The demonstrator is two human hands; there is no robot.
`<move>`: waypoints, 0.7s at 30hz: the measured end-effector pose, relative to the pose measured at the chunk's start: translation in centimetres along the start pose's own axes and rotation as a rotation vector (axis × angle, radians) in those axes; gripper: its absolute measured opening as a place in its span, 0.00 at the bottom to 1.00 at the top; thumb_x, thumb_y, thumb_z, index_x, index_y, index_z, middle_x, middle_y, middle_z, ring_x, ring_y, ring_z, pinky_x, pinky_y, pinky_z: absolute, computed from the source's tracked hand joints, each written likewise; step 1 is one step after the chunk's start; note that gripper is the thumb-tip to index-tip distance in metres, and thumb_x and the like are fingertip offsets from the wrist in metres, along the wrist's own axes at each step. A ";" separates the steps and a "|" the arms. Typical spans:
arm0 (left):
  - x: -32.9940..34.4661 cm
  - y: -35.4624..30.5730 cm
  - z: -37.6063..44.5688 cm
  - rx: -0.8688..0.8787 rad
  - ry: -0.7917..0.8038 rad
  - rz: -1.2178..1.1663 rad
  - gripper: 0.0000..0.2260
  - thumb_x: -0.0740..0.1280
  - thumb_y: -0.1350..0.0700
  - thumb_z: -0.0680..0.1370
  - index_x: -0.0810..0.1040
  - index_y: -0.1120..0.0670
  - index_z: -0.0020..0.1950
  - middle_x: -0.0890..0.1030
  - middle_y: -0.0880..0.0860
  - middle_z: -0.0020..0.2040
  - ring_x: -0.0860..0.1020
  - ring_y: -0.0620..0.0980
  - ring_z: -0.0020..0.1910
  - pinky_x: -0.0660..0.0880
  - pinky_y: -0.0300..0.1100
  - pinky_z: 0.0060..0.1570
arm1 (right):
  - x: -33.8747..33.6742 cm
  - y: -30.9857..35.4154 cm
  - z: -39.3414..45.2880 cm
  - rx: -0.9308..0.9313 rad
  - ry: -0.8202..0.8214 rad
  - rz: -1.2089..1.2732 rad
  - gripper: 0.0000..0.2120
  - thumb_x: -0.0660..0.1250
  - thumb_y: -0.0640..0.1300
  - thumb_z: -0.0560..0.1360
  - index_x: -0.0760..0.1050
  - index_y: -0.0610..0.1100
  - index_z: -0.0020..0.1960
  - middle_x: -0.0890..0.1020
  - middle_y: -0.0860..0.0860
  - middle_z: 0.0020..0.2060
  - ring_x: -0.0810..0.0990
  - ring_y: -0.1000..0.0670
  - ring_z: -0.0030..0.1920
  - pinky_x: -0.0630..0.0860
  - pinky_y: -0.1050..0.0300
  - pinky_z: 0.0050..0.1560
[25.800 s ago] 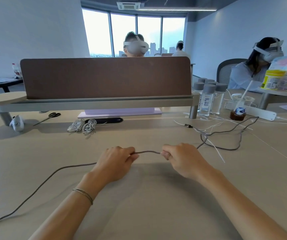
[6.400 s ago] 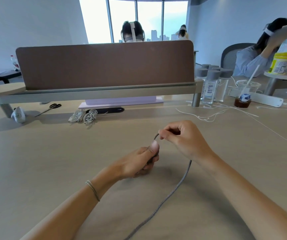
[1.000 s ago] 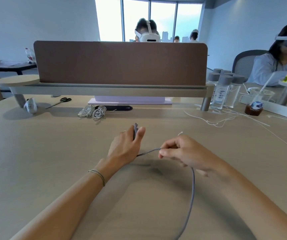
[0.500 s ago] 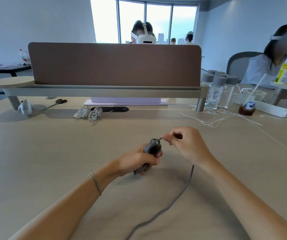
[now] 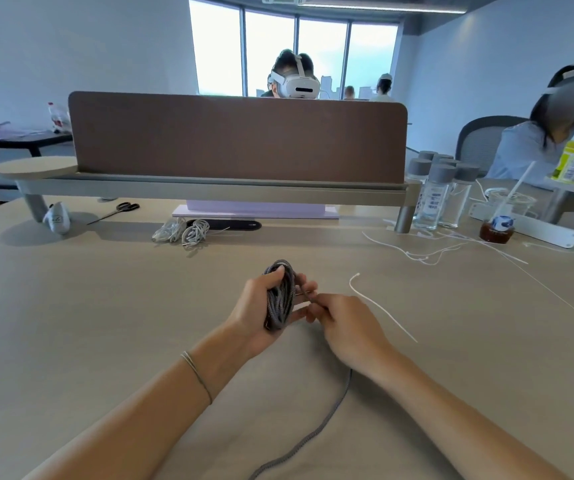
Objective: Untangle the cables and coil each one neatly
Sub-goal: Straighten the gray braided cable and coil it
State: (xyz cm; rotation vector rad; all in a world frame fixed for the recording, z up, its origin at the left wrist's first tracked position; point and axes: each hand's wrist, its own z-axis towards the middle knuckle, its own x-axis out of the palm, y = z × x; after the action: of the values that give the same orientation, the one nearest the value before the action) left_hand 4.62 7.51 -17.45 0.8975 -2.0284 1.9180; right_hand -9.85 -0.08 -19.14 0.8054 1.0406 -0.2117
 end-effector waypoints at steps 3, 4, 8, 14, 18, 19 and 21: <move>0.0 0.1 0.3 0.005 0.001 -0.063 0.17 0.54 0.49 0.85 0.73 0.57 0.44 0.82 0.65 0.55 0.80 0.61 0.56 0.69 0.53 0.49 | 1.0 1.6 -0.4 -0.042 0.039 -0.122 0.09 0.56 0.50 0.84 0.75 0.54 0.57 0.83 0.45 0.47 0.81 0.39 0.48 0.76 0.47 0.46; -0.1 0.1 0.4 0.031 -0.019 -0.073 0.17 0.54 0.49 0.85 0.73 0.57 0.43 0.82 0.64 0.54 0.81 0.61 0.54 0.71 0.52 0.48 | 1.1 1.9 -0.5 -0.050 0.042 -0.151 0.11 0.55 0.50 0.85 0.75 0.52 0.60 0.83 0.44 0.48 0.81 0.39 0.49 0.75 0.48 0.45; -0.5 -0.5 0.9 0.149 -0.185 -0.145 0.13 0.62 0.48 0.83 0.70 0.56 0.45 0.78 0.58 0.42 0.78 0.54 0.33 0.77 0.47 0.36 | 1.1 3.0 -1.4 -0.081 0.102 -0.098 0.09 0.60 0.50 0.83 0.75 0.54 0.60 0.82 0.48 0.42 0.81 0.42 0.47 0.75 0.49 0.47; -2.4 -2.2 1.4 0.294 -0.518 0.119 0.15 0.66 0.43 0.81 0.70 0.54 0.46 0.73 0.53 0.38 0.69 0.48 0.28 0.70 0.43 0.27 | 0.5 4.6 -2.7 0.043 0.396 0.578 0.12 0.66 0.41 0.81 0.76 0.47 0.64 0.80 0.50 0.26 0.77 0.50 0.27 0.74 0.63 0.31; -2.7 -2.1 1.0 0.428 -0.577 0.431 0.21 0.60 0.36 0.80 0.67 0.54 0.43 0.69 0.51 0.33 0.67 0.49 0.28 0.68 0.47 0.34 | -0.7 5.1 -3.1 0.066 0.508 0.761 0.13 0.68 0.39 0.80 0.77 0.42 0.64 0.79 0.50 0.28 0.78 0.51 0.29 0.77 0.58 0.36; -2.9 -1.9 1.0 0.486 -0.574 0.567 0.22 0.59 0.35 0.80 0.66 0.54 0.43 0.69 0.51 0.33 0.67 0.49 0.29 0.68 0.46 0.34 | -1.1 5.1 -3.1 0.088 0.545 0.811 0.14 0.68 0.38 0.80 0.76 0.41 0.65 0.80 0.49 0.28 0.80 0.50 0.31 0.78 0.56 0.39; -3.6 -1.6 1.1 0.618 -0.578 0.952 0.23 0.56 0.34 0.80 0.64 0.53 0.40 0.70 0.48 0.31 0.68 0.47 0.29 0.65 0.46 0.32 | -2.2 4.9 -2.8 0.144 0.618 0.902 0.15 0.68 0.36 0.80 0.76 0.39 0.66 0.79 0.49 0.29 0.83 0.47 0.33 0.79 0.55 0.41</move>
State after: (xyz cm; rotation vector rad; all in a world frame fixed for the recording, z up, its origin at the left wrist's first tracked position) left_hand 8.62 7.56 -18.19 0.6822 -2.4935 3.2338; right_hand -10.39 4.83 -15.67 1.4413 1.1271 0.7822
